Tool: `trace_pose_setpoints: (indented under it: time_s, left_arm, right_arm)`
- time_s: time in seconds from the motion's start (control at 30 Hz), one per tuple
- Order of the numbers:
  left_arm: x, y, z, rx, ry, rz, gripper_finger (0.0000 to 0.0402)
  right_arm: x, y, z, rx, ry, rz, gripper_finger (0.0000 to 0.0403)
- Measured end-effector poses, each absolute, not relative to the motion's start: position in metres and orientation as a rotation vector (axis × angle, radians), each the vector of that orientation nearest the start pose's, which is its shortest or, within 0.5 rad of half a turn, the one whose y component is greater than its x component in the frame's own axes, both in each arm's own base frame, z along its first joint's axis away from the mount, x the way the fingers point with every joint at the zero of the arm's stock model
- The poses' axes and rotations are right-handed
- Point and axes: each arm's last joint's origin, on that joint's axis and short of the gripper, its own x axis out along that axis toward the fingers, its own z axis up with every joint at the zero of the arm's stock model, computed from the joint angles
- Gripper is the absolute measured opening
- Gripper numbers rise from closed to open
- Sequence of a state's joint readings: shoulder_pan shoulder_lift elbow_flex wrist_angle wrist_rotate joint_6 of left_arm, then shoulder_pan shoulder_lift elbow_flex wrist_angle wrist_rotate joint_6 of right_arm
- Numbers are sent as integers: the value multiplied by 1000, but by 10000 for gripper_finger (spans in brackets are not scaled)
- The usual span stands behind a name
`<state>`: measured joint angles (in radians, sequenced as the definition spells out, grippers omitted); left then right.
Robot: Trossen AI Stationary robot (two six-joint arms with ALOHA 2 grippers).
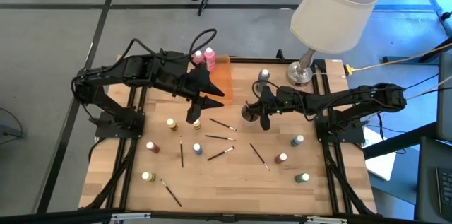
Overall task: Pick & Place Paint Supplies
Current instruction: Put the black paint brush into the light brown cup, then put the small yellow paint bottle into the orange bin
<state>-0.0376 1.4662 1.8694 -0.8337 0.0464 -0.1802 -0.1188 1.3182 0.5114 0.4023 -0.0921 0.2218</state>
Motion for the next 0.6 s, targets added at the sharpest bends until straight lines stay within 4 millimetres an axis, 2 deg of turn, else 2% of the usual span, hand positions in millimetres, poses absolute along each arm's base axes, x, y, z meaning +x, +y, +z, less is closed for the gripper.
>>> trace_pose_setpoints:
  time_s: [0.17, 0.43, 0.6]
  left_arm:
    - [282, -12, 477, -179, 437, -44, 161]
    - [282, -12, 477, -179, 437, -43, 161]
    - [282, -12, 477, -187, 436, -41, 161]
  right_arm:
    - [254, -28, 184, 264, 411, -76, 73]
    - [253, -28, 184, 269, 413, -76, 84]
    - [255, -25, 203, 302, 319, -9, 86]
